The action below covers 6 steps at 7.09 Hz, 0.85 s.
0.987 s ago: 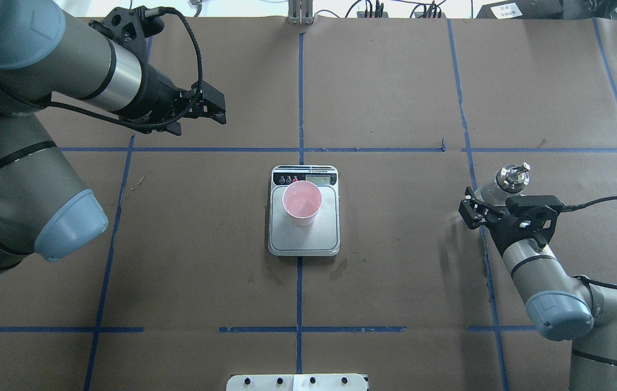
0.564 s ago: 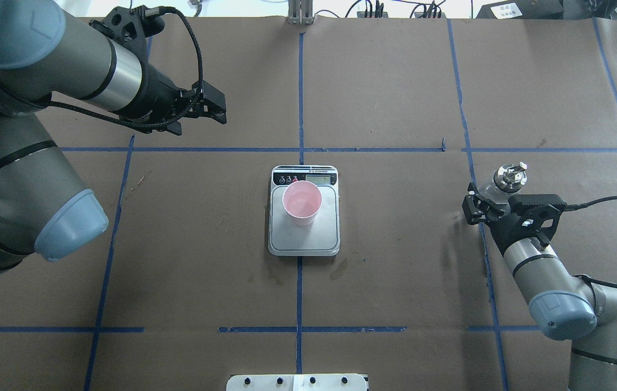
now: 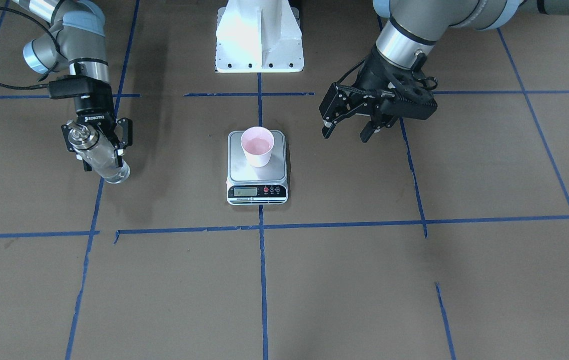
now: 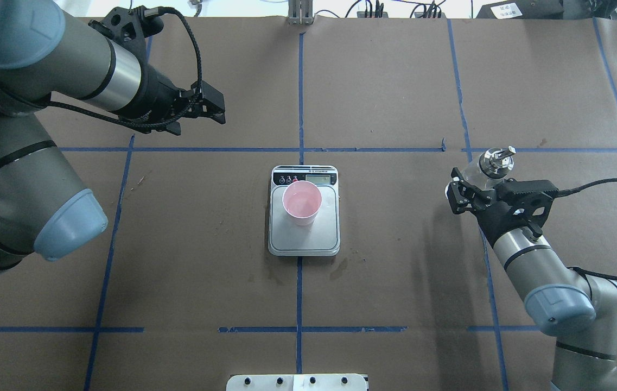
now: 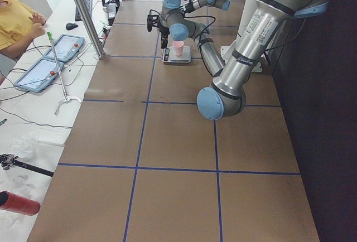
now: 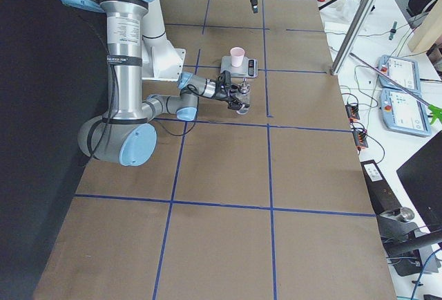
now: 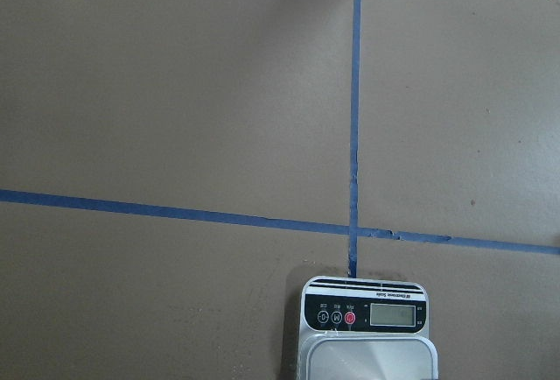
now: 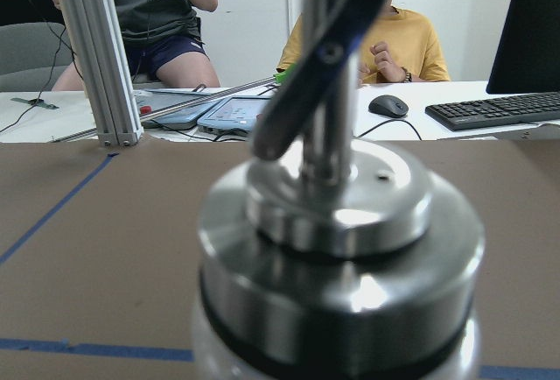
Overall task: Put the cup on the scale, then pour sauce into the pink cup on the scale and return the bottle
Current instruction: 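Lift the bottle with the right gripper and carry it toward the cup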
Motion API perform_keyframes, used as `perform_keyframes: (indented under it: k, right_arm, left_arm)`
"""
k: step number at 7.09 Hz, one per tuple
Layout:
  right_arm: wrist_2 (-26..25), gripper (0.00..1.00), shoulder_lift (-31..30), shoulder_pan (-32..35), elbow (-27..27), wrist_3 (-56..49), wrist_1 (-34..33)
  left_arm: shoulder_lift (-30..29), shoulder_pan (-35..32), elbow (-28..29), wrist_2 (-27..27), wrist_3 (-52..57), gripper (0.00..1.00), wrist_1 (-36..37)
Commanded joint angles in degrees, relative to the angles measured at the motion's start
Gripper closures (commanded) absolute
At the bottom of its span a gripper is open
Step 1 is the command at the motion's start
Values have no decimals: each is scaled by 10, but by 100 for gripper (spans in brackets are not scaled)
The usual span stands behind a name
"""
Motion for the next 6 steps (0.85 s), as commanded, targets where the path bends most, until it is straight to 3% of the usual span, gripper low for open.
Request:
perform_keyframes:
  k: [1,3,4,5,6]
  right_arm:
    - [4,100,104,2,14,-15,-177]
    - [-12,100,136,-2,35,-93,-328]
    - [-51,100,177,-5,30,-102,-401]
    - [-57,100,210,-22,33,-134,-500]
    - [-85,100,234,-41,32,-187,-514]
  left_arm:
    - [4,-5,-5,1,1,12,2]
    - [14,-19,-5,2,0,12,3]
    - [56,-19,-34,2,7,13,1]
    - [77,-28,-49,3,8,13,1]
    - [79,-34,-50,3,8,13,0]
